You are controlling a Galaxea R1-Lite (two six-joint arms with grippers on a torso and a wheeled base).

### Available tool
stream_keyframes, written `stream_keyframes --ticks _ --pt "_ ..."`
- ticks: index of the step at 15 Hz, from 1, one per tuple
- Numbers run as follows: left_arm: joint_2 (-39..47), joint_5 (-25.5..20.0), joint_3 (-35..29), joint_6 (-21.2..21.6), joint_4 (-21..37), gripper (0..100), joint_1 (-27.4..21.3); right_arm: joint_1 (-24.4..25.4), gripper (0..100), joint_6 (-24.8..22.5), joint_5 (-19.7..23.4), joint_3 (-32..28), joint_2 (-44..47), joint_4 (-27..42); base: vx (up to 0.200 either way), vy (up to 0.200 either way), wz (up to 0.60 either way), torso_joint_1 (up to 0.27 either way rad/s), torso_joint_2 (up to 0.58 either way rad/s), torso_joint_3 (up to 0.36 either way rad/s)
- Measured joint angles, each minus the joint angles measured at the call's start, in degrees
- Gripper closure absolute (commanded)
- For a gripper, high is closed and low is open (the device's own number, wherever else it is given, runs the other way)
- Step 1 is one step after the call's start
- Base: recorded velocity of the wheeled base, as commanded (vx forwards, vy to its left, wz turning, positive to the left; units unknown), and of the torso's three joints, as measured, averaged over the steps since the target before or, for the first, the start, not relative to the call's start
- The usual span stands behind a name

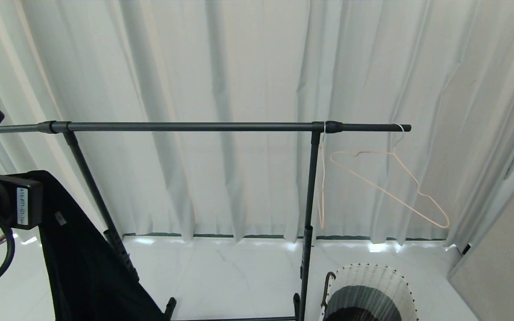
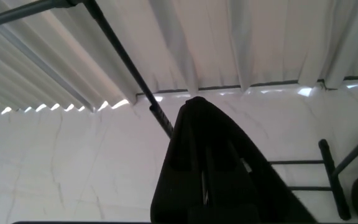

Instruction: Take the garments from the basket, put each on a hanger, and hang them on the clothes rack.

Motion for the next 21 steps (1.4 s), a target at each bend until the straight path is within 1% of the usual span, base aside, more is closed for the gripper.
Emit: stream_keyframes --ticks 1,4,7,13,15,17,19,21 --pt "0.0 0.0 0.0 0.0 0.0 100 0.0 0.0 0 0.0 0.5 0.0 0.5 -0.1 0.2 0.0 0.0 0.002 0.0 0.002" --pt "0.1 0.0 0.0 0.0 0.0 100 0.0 -1.3 0 0.0 3.9 0.0 1.7 -0.1 0.2 0.0 0.0 0.004 0.0 0.004" --pt "0.1 0.0 0.1 0.0 0.0 100 -0.1 -3.5 0 -0.1 5.0 0.1 3.1 -0.1 0.0 0.0 0.0 0.0 0.0 0.0" --pt "-0.2 0.0 0.1 0.0 0.0 100 -0.2 -4.0 0 -0.1 5.1 0.7 3.8 -0.1 0.0 0.0 0.0 0.0 0.0 0.0" --pt "-0.3 -0.1 0.1 0.0 0.0 100 -0.2 -4.0 0 -0.1 5.2 0.9 3.8 0.0 0.0 -0.2 0.0 -0.005 0.0 0.0" --pt "-0.4 -0.4 0.2 0.0 0.0 100 -0.2 -4.0 0 -0.1 6.4 0.9 3.8 -0.1 0.0 -0.2 0.0 -0.002 0.01 0.007" --pt "-0.5 -2.8 0.3 0.0 -0.1 100 -0.4 -4.0 0 -0.1 7.3 0.9 4.0 -0.1 0.0 0.0 0.0 0.0 0.0 0.0" --pt "-0.7 -3.0 0.3 0.0 0.0 100 -0.3 -4.0 0 -0.1 8.2 0.9 4.4 -0.4 0.0 0.0 0.0 0.0 0.0 0.0"
